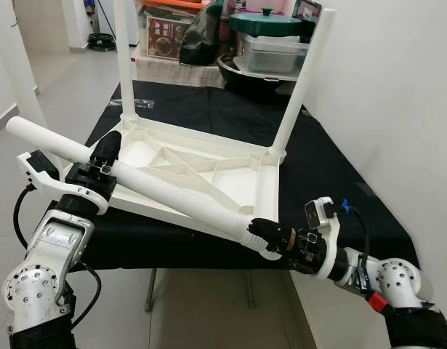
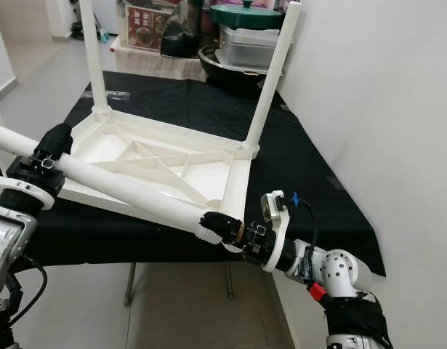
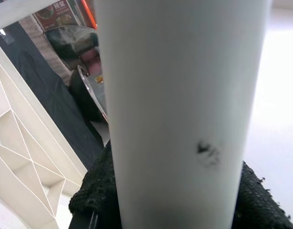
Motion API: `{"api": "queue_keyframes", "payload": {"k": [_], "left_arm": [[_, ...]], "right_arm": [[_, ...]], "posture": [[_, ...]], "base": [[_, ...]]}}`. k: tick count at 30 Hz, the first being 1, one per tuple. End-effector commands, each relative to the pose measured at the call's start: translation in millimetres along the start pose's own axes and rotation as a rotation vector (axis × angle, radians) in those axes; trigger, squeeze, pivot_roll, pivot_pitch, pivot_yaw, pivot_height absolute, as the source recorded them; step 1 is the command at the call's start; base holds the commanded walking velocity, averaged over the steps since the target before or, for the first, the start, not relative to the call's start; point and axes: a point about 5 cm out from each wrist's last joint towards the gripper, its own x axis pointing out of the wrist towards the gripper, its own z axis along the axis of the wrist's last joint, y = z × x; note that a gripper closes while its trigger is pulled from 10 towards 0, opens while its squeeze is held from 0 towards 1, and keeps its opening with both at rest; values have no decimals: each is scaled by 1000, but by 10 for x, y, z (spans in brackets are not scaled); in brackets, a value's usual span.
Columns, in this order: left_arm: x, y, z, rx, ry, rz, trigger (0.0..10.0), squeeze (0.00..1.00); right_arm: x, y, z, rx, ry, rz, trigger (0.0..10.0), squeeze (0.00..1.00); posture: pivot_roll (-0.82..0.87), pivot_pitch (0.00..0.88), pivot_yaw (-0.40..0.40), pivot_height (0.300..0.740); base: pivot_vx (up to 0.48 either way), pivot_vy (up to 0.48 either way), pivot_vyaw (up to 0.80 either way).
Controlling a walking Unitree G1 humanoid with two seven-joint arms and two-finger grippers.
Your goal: Building children table
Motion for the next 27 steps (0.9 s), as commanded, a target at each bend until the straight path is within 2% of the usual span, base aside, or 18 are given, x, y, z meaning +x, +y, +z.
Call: {"api": "queue_keyframes", "payload": {"k": [1,7,9,11,14,15,18,20,21,22,23,24,25,27], "left_arm": [[16,1,19,0,-1,5,10000,0],[28,-15,79,7,-18,0,10000,0],[41,-34,106,15,-21,-6,10000,0],[72,-77,181,52,-10,-29,10000,0],[84,-89,210,64,-5,-37,10000,0],[113,-99,243,97,17,-47,10000,0],[133,-103,263,119,32,-52,10000,0],[185,-141,295,192,94,-89,10000,0],[185,-141,295,192,94,-89,10000,0],[206,-177,290,233,138,-125,10000,0],[206,-177,290,233,138,-125,10000,0],[223,-204,279,263,179,-155,10000,0],[223,-204,279,263,179,-155,10000,0],[260,-290,218,308,280,-247,10000,0]], "right_arm": [[-82,-4,30,-13,-25,-16,10000,0],[-162,-9,-17,-18,1,-41,10000,0],[-227,-47,-55,-36,35,-89,10000,0],[-373,-93,-87,-81,112,-178,10000,0],[-418,-100,-86,-94,138,-202,10000,0],[-485,-132,-64,-152,186,-263,10000,0],[-528,-154,-48,-194,221,-303,10000,0],[-633,-192,60,-333,309,-410,10000,0],[-633,-192,60,-333,309,-410,10000,0],[-651,-179,152,-384,312,-434,10000,0],[-651,-179,152,-384,312,-434,10000,0],[-653,-155,248,-436,303,-446,10000,0],[-653,-155,248,-436,303,-446,10000,0],[-547,-31,463,-544,249,-403,10000,0]], "posture": [[100,46,-122,740],[97,47,-124,740],[99,46,-125,740],[97,46,-127,740],[94,47,-128,740],[91,46,-123,740],[91,46,-123,740],[93,45,-121,740],[93,45,-121,740],[95,46,-119,740],[95,46,-119,740],[97,45,-117,740],[97,45,-117,740],[97,45,-116,740]], "base": [[0,0,0],[0,0,0],[0,0,0],[0,0,0],[0,0,0],[0,0,0],[0,0,0],[0,0,0],[0,0,0],[0,0,0],[0,0,0],[0,0,0],[0,0,0],[0,0,0]]}}
